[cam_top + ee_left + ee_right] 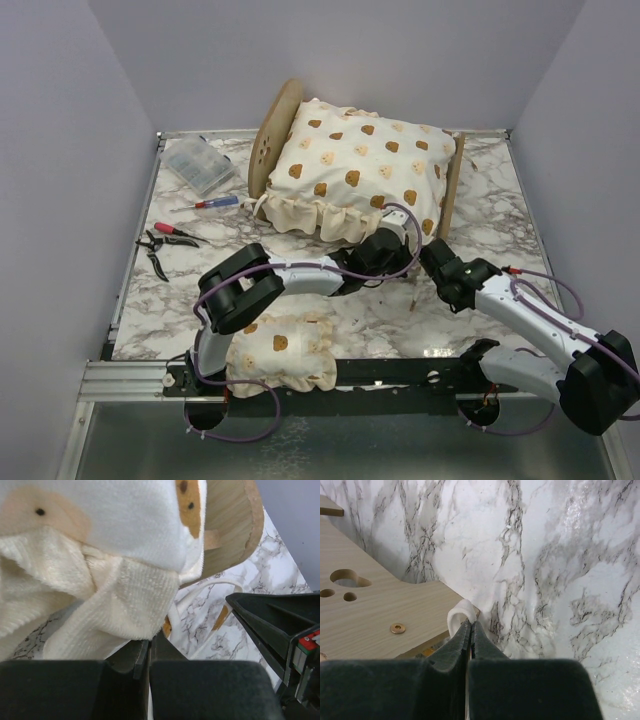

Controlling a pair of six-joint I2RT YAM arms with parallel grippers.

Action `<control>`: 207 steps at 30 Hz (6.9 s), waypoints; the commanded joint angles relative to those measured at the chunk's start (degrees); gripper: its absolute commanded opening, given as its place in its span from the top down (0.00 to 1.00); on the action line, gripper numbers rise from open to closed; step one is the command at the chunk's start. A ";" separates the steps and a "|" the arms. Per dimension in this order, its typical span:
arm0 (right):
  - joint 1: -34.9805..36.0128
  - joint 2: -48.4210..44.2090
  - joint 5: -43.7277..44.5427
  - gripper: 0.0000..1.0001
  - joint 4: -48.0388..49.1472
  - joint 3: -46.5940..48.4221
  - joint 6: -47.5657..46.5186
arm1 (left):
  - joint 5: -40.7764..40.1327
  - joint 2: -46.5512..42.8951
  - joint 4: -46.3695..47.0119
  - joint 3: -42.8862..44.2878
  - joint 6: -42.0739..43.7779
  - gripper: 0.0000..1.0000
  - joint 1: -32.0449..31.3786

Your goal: Set up the pet bed

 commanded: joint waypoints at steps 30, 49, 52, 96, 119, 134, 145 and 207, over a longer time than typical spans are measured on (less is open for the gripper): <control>-0.31 6.90 8.77 0.99 -3.25 7.76 22.37 | -0.64 -3.43 -8.85 2.21 -0.14 0.98 -4.72; -0.28 5.97 7.07 0.99 7.63 4.27 8.57 | -0.92 -3.57 -12.62 6.30 2.08 0.97 -5.34; -0.27 4.44 5.50 0.99 12.37 1.87 3.79 | 0.65 -3.22 -12.28 6.78 2.39 0.96 -5.28; -0.24 -4.29 -10.23 0.99 29.98 -10.64 -20.73 | 16.47 -14.97 -12.12 -6.15 23.51 0.42 0.83; -0.30 -5.09 -13.44 0.99 31.73 -11.35 -23.41 | 17.10 -0.39 -12.09 3.55 27.32 0.79 1.64; -0.24 -9.17 -11.35 0.46 15.08 -7.37 -36.04 | 12.47 -4.17 -10.69 0.42 20.81 1.00 1.64; -0.24 0.85 -13.61 0.34 23.36 -10.20 -45.95 | 12.45 -4.42 -10.69 0.84 19.81 1.00 1.71; -16.40 -0.99 -29.37 0.99 27.88 -12.53 -45.14 | -19.41 -0.74 -32.87 53.09 28.48 1.00 10.07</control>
